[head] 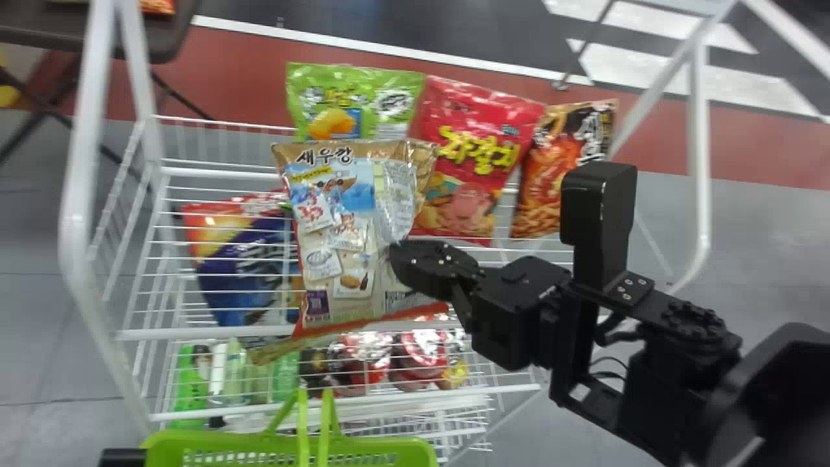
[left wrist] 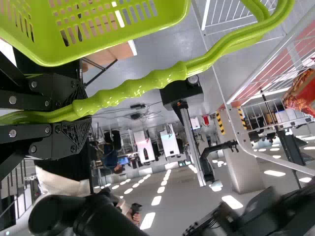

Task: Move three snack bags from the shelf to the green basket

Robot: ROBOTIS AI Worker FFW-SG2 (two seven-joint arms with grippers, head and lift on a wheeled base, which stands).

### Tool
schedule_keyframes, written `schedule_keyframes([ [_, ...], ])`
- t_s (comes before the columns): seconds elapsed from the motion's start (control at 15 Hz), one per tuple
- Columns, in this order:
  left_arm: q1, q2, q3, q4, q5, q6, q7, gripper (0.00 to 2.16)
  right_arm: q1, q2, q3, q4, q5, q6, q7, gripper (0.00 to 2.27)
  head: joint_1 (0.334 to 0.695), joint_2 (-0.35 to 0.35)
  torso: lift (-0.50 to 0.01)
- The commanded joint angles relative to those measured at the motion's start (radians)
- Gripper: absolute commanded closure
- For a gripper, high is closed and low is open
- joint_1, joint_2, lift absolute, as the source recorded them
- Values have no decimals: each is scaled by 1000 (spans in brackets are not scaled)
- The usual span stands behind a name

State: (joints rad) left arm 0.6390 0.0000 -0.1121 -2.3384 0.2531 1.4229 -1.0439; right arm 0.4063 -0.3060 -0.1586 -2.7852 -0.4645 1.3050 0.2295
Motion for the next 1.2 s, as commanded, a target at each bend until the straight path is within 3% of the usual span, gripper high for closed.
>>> schedule_keyframes([
  [0.0, -1, -3, -3, 1, 3, -28, 2, 1754, 43, -1, -171, -94, -85, 161, 14, 2196, 695, -350, -43],
  [0.13, 1, -3, 0, 1, 3, -46, 4, 1754, 77, 30, -266, -146, -92, 267, 109, 2196, 695, -350, -43],
  [0.2, 1, -3, 5, 1, 3, -58, 10, 1754, 112, 77, -325, -153, -94, 267, 188, 2196, 695, -350, -43],
  [0.33, 2, -3, 14, 1, 5, -80, 13, 1754, 131, 85, -493, -153, -259, 267, 214, 2196, 695, -350, -43],
  [0.53, -1, -3, 17, -5, 3, -95, 25, 1754, 163, 85, -536, -153, -263, 267, 252, 2196, 695, -350, -43],
  [0.73, -7, -3, 17, -7, 3, -95, 28, 1754, 206, 74, -493, -123, -235, 267, 257, 2196, 695, -350, -43],
  [1.13, -7, -3, 17, -7, 5, -95, 24, 1754, 259, 50, -165, 9, -29, 267, 232, 2196, 695, -350, -43],
])
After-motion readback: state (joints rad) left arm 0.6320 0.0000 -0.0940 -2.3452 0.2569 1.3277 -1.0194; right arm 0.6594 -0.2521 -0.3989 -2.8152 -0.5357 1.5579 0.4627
